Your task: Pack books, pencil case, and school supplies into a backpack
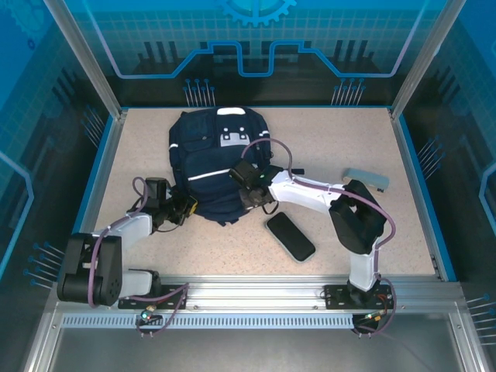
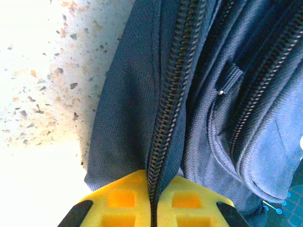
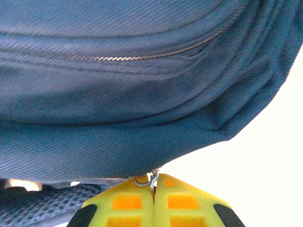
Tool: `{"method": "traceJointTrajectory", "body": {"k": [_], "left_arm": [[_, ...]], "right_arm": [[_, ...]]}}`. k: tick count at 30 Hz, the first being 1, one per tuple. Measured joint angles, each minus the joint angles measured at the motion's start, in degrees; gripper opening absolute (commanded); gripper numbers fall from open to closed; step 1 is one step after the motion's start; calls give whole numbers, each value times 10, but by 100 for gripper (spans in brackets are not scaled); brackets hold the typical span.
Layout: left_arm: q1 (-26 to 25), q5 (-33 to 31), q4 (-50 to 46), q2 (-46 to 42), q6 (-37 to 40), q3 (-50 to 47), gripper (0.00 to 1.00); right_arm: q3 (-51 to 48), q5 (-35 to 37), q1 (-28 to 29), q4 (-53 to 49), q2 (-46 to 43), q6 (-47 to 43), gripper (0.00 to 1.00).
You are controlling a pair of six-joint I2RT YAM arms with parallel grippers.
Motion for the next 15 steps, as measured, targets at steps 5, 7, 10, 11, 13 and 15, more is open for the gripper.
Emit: {"method": "traceJointTrajectory", "body": {"k": [5, 7, 10, 11, 13, 15], "left_arm": [[2, 4, -10, -16, 13, 2, 0], [6, 7, -15, -20, 20, 4, 1], [15, 9, -21, -23, 27, 6, 0], [17, 9, -23, -23, 29, 7, 0], [24, 11, -28, -29, 36, 7, 0], [28, 11, -35, -35, 41, 7, 0]], "right_arm": [[0, -21, -23, 16, 0, -23, 0], [0, -37, -32, 26, 0, -42, 0], [0, -68, -50, 37, 0, -77, 0], [0, -75, -54, 41, 0, -84, 0], [0, -90, -68, 47, 0, -104, 0], [0, -99, -79, 50, 0, -120, 0]]}}
